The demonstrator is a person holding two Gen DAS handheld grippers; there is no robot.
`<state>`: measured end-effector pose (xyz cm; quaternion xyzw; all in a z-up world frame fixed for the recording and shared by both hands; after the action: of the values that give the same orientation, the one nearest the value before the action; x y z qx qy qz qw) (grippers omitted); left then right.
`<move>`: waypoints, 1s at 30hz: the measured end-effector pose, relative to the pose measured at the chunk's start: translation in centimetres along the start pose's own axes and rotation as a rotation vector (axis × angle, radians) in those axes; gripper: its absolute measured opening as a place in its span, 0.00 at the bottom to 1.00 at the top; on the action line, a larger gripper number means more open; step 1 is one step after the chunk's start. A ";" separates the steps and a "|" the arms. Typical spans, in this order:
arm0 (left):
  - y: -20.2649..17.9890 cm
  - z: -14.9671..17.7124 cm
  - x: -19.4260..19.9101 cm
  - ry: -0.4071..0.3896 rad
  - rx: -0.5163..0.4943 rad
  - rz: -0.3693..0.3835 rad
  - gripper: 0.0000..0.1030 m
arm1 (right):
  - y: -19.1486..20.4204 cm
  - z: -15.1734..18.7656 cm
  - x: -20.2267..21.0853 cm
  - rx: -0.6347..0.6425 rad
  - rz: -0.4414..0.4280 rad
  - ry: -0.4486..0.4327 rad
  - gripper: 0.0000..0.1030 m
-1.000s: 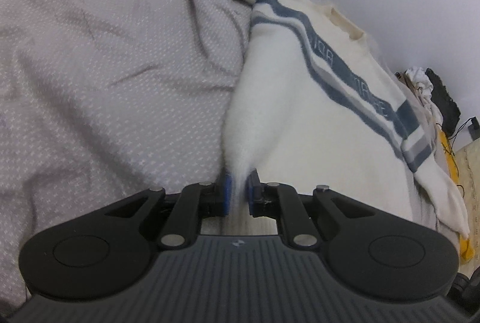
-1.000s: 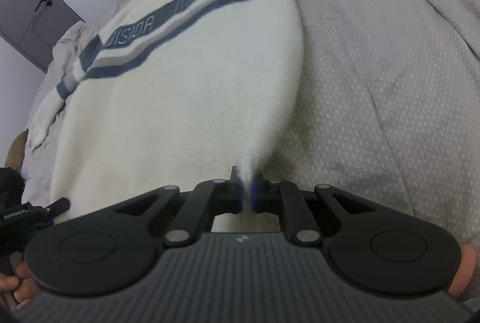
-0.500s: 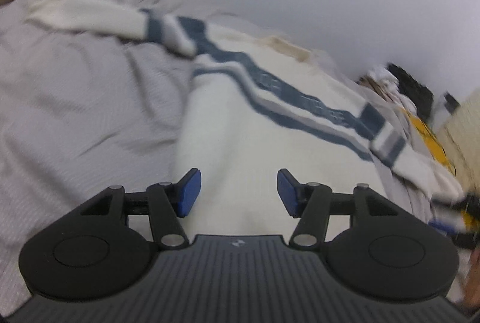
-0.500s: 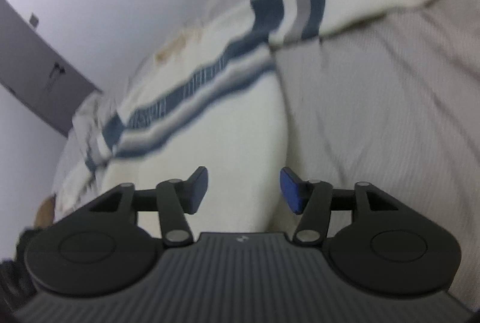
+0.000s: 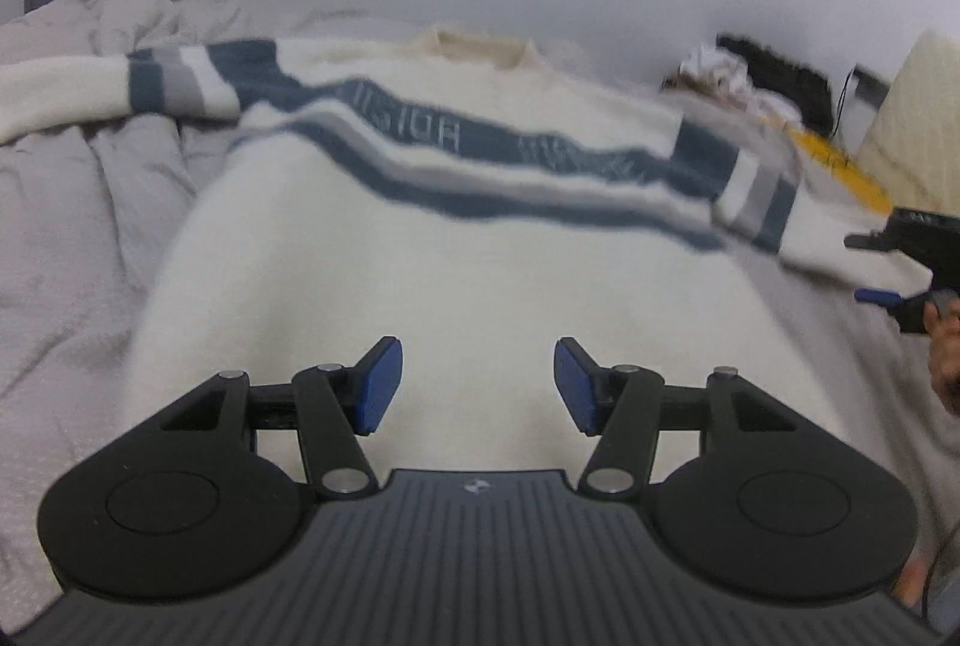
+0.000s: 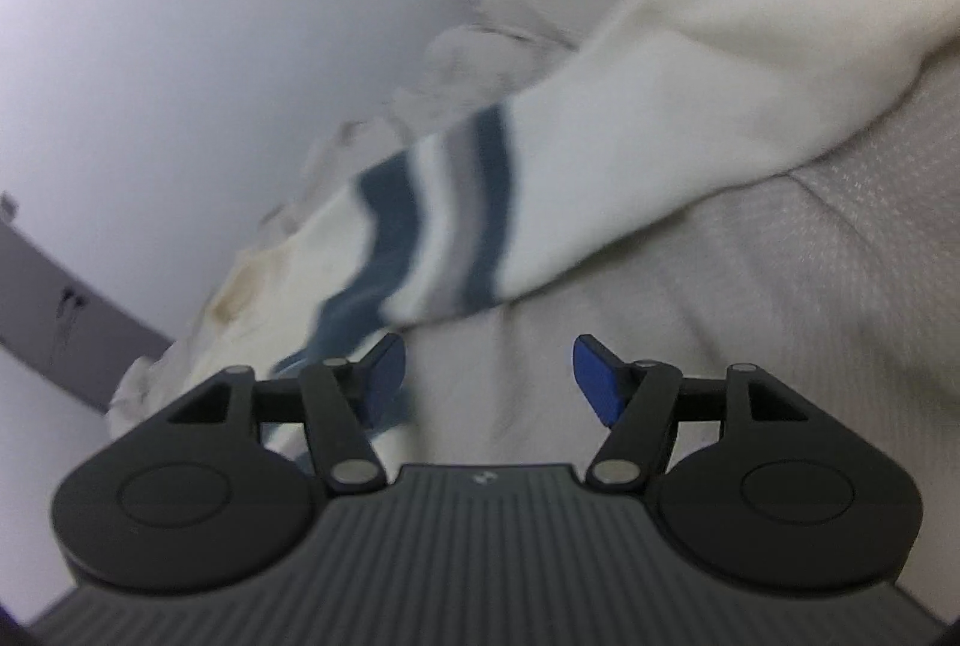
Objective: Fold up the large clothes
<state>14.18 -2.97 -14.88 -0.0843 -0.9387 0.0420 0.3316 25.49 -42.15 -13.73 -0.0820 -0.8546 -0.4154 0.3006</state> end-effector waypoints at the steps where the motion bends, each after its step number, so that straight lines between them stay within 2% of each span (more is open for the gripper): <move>1: 0.2 0.4 -0.7 0.017 0.001 -0.005 0.60 | -1.0 -0.4 -1.1 -0.014 0.009 -0.004 0.64; 4: 1.1 1.0 -2.3 0.054 0.051 -0.007 0.60 | -3.8 -1.7 -4.1 -0.077 0.007 -0.049 0.63; 9: 2.5 1.3 -3.6 0.074 0.112 -0.016 0.60 | -6.3 -4.6 -6.6 -0.131 -0.061 -0.216 0.61; 13: 2.4 1.3 -4.3 0.074 0.099 -0.034 0.60 | -6.0 -6.5 -6.9 -0.123 -0.114 -0.302 0.59; 17: 2.4 1.0 -4.7 0.067 0.094 -0.045 0.60 | -4.1 -8.3 -5.1 -0.037 -0.182 -0.410 0.47; 20: 2.6 1.0 -4.7 0.065 0.105 -0.041 0.60 | -3.1 -10.3 -2.8 0.050 -0.146 -0.522 0.47; 22: 2.6 1.0 -4.7 0.062 0.106 -0.041 0.60 | -3.5 -12.2 -1.4 0.030 -0.118 -0.574 0.47; 25: 2.5 1.0 -4.6 0.062 0.101 -0.048 0.60 | -5.5 -14.9 -0.6 -0.032 -0.030 -0.589 0.45; 27: 2.5 1.1 -4.5 0.060 0.100 -0.054 0.60 | -7.0 -15.7 -0.3 -0.069 0.026 -0.585 0.27; 28: 2.5 1.0 -4.4 0.059 0.101 -0.056 0.60 | -7.8 -16.0 -0.1 -0.084 0.057 -0.577 0.24; 29: 2.5 1.0 -4.3 0.058 0.102 -0.057 0.60 | -8.4 -16.3 0.0 -0.096 0.080 -0.570 0.15; 30: 2.6 0.9 -4.3 0.056 0.105 -0.060 0.60 | -8.8 -16.6 0.0 -0.097 0.094 -0.557 0.12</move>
<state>17.19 -1.21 -18.58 -0.0397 -0.9277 0.0788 0.3628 29.49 -60.39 -11.65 -0.2469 -0.8787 -0.4027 0.0689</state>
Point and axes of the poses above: each gripper's, at about its wrist camera, not at the fingertips, and x roughly against the way its jaws point, y to its left, z to its underside, the point moved 9 cm from there along -x, roughly the way its jaws point, and after that the axes turned 5 degrees about -x, right-handed, at the moved point
